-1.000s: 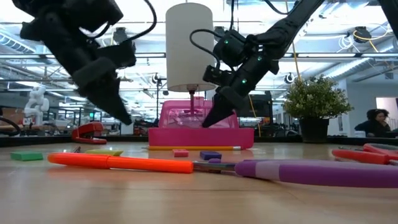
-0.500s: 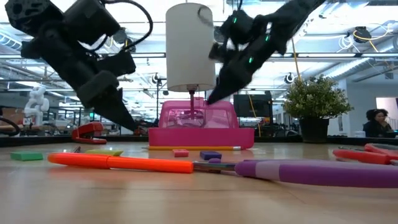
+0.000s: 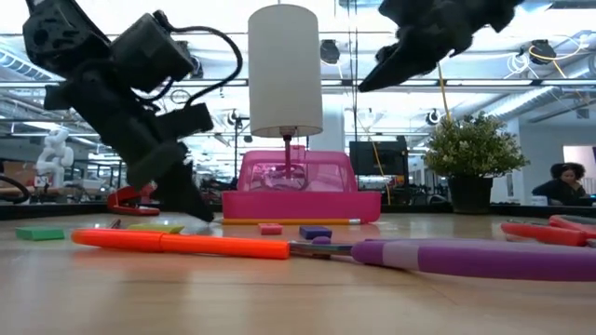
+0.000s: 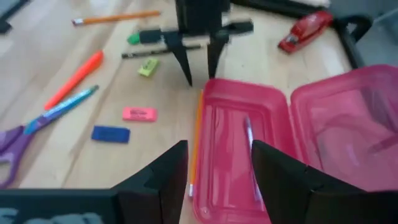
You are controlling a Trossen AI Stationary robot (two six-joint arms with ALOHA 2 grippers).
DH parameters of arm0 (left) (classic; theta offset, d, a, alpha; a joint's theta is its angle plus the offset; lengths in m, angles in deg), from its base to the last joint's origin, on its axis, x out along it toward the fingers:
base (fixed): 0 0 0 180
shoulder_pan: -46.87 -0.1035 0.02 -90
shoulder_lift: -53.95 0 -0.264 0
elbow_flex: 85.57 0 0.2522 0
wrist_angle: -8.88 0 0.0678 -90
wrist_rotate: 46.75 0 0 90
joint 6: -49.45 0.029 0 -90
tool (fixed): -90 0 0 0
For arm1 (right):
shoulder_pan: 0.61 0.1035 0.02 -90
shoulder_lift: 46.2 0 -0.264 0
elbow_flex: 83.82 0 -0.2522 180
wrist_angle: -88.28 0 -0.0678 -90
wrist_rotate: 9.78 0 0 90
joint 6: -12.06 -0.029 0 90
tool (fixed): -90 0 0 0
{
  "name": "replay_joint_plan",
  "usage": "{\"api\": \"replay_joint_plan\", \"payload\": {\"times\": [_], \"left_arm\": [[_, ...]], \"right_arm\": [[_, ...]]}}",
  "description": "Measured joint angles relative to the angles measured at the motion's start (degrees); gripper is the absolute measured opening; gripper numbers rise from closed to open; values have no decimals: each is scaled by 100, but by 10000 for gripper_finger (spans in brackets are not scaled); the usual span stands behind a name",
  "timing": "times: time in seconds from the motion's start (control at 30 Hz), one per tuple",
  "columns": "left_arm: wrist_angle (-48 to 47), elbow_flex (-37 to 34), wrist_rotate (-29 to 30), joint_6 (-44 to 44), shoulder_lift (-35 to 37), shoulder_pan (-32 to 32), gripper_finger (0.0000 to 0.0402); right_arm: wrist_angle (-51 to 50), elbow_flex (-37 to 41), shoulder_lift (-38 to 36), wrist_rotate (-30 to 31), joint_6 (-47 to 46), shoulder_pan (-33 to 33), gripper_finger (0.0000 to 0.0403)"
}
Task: Pack school essentials
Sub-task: Put the top yellow pencil into the pink supply box
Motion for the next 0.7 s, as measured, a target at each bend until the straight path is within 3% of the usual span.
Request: {"api": "replay_joint_plan", "payload": {"times": [0.17,0.33,0.7], "left_arm": [[374,8,-224,160,-218,-186,177],[552,10,-495,209,-322,-300,162],[453,23,-900,194,-353,-337,21]], "right_arm": [[209,449,-562,579,-4,132,169],[293,670,-809,606,5,133,169],[298,709,-839,606,39,133,169]]}}
